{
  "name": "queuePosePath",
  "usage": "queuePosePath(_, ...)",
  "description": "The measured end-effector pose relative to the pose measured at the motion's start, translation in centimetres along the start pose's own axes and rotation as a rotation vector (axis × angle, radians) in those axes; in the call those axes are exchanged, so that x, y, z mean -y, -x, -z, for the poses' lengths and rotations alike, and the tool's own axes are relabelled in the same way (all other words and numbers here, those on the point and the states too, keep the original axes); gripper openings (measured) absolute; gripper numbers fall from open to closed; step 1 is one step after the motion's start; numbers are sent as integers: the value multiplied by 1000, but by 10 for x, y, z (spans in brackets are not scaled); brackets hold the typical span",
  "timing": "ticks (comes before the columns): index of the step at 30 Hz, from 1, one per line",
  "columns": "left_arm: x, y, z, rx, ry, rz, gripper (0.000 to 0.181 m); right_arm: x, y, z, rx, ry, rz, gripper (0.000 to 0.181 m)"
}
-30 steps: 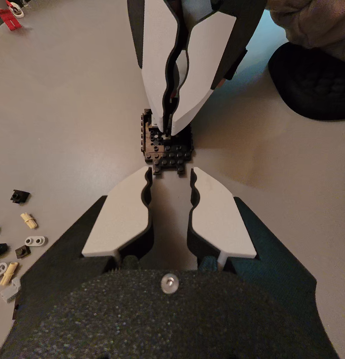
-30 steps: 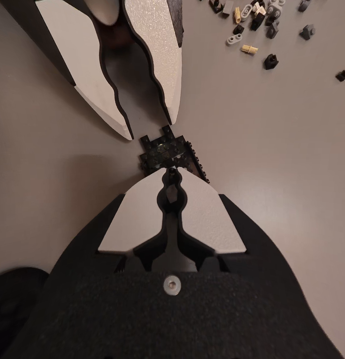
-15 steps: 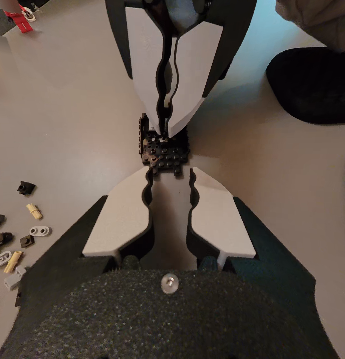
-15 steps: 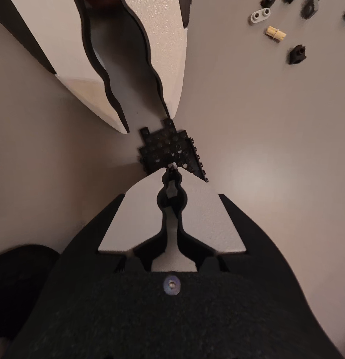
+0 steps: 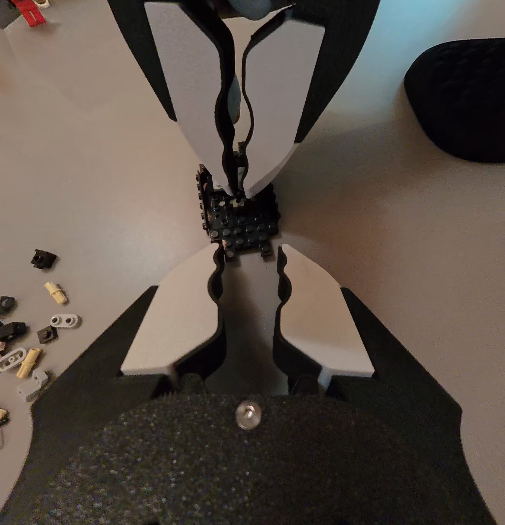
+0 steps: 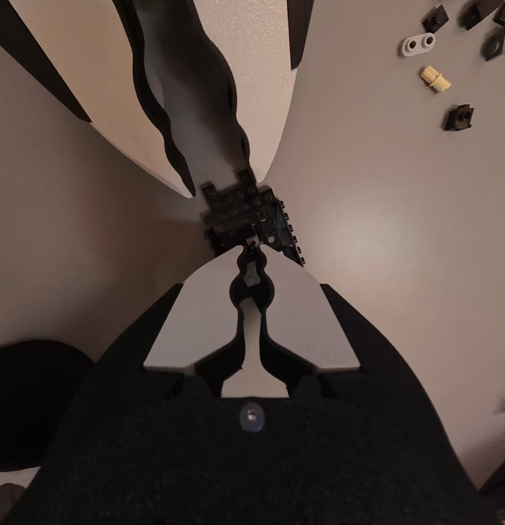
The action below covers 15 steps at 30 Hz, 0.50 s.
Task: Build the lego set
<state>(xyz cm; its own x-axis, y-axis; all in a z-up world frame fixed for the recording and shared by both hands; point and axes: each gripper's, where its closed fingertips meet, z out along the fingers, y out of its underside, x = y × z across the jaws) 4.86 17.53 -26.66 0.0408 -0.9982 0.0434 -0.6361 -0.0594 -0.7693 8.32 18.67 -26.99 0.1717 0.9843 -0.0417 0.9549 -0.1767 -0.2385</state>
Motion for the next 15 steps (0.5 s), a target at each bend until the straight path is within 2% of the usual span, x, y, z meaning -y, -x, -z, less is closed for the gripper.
queuePosePath(15, -2, 4, -1, 27, 7, -19, 31, 7, -1, -3, 19, -24, 7, 5)
